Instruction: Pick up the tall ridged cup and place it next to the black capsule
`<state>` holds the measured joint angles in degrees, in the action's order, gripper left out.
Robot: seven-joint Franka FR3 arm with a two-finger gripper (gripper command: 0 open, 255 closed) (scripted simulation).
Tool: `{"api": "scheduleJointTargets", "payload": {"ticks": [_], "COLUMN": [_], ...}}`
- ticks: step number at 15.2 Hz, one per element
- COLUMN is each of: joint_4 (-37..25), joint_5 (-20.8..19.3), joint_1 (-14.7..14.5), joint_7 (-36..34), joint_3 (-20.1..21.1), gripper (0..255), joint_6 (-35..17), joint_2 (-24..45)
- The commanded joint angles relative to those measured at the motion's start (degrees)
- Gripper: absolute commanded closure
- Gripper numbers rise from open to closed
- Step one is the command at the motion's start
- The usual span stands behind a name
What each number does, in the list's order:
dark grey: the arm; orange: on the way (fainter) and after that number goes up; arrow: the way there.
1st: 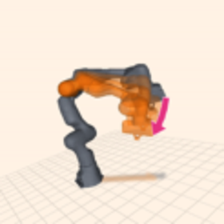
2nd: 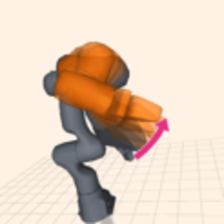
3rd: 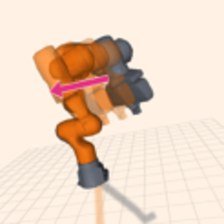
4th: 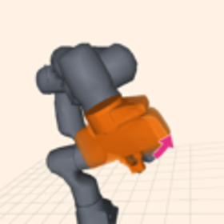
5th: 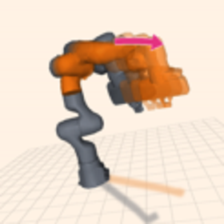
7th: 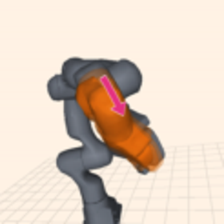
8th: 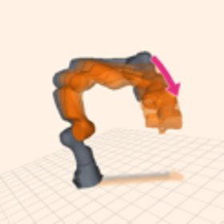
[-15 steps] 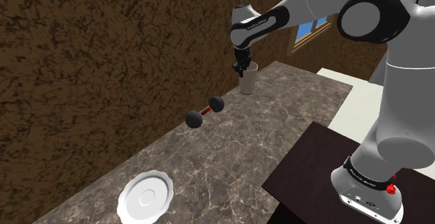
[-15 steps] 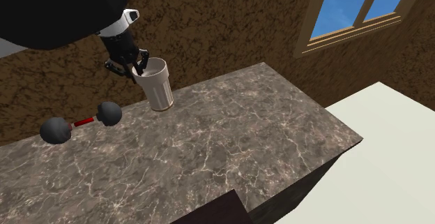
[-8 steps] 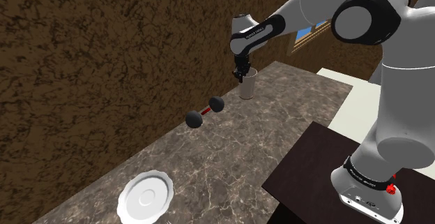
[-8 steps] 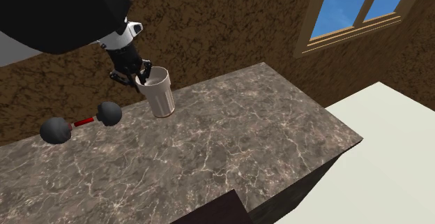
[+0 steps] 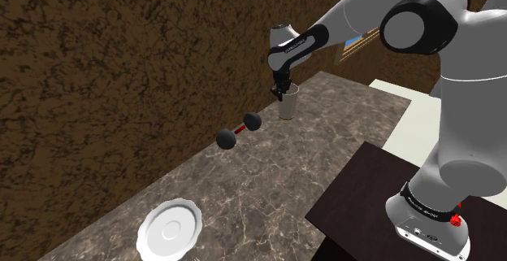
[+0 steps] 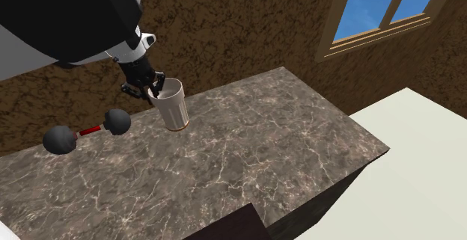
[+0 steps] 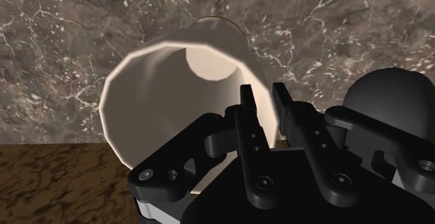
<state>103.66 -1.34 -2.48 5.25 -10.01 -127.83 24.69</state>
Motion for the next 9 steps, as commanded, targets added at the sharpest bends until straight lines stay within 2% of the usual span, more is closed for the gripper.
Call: {"api": "scheduleJointTargets", "payload": {"ticks": [1, 4, 5, 9], "joint_4": [-0.02, -0.02, -0.01, 0.02], "joint_5": [0.00, 0.00, 0.00, 0.00], "joint_1": [0.00, 0.00, 0.00, 0.00], "joint_7": [0.00, 0.00, 0.00, 0.00], "joint_3": [0.00, 0.00, 0.00, 0.00], "gripper": [255, 255, 0, 0], "joint_6": [-0.07, -0.07, -0.08, -0.09], "joint_2": [0.03, 0.03, 0.02, 0.00]}}
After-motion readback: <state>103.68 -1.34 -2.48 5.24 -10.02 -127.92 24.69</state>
